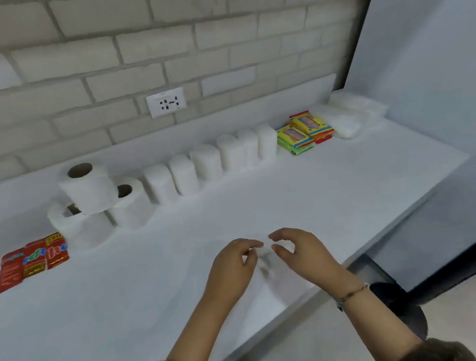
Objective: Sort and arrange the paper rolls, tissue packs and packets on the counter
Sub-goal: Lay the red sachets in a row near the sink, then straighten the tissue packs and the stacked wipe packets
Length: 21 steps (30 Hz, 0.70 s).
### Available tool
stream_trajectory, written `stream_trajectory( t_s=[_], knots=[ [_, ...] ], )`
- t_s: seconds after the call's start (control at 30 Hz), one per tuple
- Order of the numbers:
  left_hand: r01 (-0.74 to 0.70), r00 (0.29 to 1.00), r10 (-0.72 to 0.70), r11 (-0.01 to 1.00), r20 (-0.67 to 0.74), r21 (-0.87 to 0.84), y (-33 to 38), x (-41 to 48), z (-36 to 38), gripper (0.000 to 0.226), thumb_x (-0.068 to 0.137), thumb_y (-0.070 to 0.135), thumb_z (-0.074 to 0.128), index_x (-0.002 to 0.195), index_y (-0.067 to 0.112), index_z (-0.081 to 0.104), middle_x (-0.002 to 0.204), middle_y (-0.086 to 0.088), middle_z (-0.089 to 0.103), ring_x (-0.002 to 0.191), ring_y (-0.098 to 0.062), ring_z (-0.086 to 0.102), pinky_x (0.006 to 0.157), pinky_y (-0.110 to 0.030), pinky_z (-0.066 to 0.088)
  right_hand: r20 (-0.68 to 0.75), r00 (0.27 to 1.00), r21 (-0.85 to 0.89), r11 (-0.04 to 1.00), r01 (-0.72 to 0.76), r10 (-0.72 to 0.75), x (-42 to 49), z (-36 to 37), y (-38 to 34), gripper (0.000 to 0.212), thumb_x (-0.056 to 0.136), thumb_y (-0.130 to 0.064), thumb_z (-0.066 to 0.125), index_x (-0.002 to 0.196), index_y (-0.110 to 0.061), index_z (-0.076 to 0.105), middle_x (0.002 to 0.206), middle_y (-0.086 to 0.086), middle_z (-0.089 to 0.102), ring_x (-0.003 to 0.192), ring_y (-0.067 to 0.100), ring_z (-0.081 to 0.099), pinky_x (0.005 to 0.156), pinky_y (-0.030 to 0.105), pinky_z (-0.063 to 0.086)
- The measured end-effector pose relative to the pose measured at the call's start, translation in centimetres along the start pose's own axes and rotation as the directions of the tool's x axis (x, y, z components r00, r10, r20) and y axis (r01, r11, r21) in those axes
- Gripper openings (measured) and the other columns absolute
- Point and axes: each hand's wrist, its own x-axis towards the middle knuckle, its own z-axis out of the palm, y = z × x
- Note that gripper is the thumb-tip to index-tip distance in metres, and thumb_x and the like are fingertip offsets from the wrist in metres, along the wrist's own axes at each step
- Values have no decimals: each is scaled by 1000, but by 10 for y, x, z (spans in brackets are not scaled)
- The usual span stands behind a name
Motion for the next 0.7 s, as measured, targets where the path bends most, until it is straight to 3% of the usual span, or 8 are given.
stream_trajectory(
  t_s=[0.13,0.37,0.5,0.7],
  knots=[
    [-7,997,9,1000,70,-24,45,15,63,27,94,22,45,108,35,65,111,21,61,99,7,54,86,-7,38,-29,998,34,998,-49,50,-9,-57,48,24,91,-27,55,114,-24,62,115,-11,63,108,4,54,94,18,39],
    [-2,996,4,1000,90,-20,87,77,137,28,94,21,45,107,34,65,109,20,63,98,3,57,92,-14,43,-100,991,89,993,-82,91,13,-112,120,20,90,-28,55,108,-29,63,110,-16,64,105,3,55,96,33,44],
    [-5,995,10,999,96,-45,96,131,174,27,93,21,47,105,35,66,107,20,64,97,3,57,86,-7,40,-80,992,61,994,-88,93,46,-133,159,19,90,-26,54,106,-29,64,107,-19,64,99,-6,53,105,39,36],
    [-10,990,21,996,138,-84,123,231,218,27,91,16,49,101,33,67,105,18,65,96,3,58,89,-17,46,-95,988,-77,988,-131,123,109,-193,222,20,90,-26,55,108,-28,64,113,-14,63,108,4,55,107,38,33]
  ],
)
